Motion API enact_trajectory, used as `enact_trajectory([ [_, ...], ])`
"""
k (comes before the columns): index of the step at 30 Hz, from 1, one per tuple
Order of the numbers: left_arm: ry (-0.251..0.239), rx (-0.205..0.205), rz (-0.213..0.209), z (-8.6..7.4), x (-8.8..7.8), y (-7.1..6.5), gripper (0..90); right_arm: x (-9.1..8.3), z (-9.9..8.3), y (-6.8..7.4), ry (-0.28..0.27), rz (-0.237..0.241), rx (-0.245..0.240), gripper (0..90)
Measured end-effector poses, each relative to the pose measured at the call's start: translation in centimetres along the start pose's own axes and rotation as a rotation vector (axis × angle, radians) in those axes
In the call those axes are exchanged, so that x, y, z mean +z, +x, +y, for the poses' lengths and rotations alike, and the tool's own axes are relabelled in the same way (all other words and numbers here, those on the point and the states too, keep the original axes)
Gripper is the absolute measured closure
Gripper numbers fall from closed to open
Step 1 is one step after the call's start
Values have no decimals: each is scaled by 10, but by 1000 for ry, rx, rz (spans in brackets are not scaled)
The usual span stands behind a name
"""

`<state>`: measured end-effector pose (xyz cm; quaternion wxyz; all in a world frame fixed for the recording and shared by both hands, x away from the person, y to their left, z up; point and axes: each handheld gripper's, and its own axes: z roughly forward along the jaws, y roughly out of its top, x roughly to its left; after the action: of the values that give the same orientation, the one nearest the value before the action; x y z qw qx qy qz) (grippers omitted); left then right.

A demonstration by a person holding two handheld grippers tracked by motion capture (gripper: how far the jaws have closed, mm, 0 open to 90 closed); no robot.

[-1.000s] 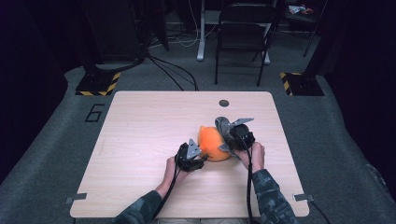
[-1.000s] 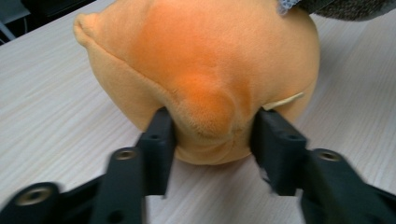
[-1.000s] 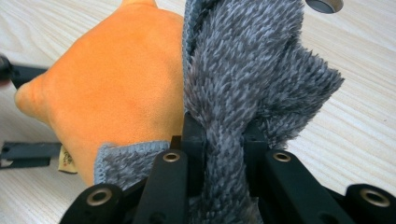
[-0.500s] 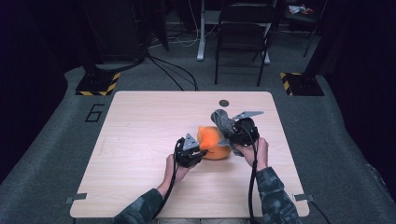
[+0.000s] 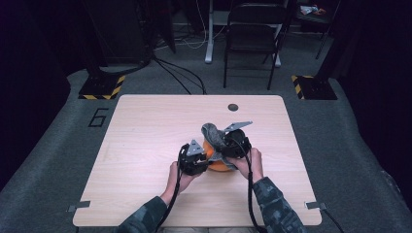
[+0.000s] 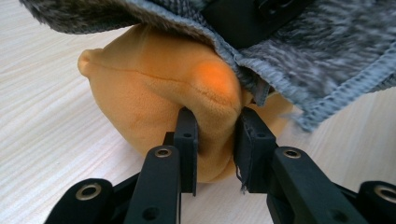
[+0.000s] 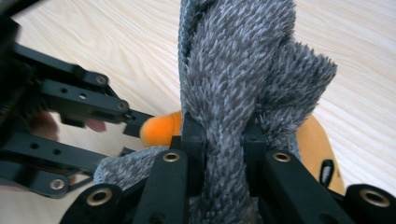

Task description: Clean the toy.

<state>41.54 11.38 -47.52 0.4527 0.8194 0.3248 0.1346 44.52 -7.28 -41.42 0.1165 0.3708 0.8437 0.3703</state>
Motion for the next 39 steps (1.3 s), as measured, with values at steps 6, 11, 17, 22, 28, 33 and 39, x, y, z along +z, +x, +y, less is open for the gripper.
enact_trajectory([
  [6,-5,-12,-9,-2,1,4,713,1,-2,0,31,-74,-33,776],
  [11,-9,-27,-19,-3,2,8,703,-2,-7,-15,54,-99,-13,776],
  [17,-10,-34,-27,-4,2,10,697,-3,-18,-38,101,-132,51,775],
  [22,-14,-30,-32,-4,2,10,694,1,-33,-58,133,-134,117,774],
  [28,-29,-28,-42,-6,2,11,687,10,-48,-75,186,-152,193,771],
  [33,-36,-24,-44,-6,1,14,686,20,-64,-90,233,-117,238,770],
  [39,-33,4,-32,-5,1,9,686,-14,-44,-88,115,-133,214,770],
])
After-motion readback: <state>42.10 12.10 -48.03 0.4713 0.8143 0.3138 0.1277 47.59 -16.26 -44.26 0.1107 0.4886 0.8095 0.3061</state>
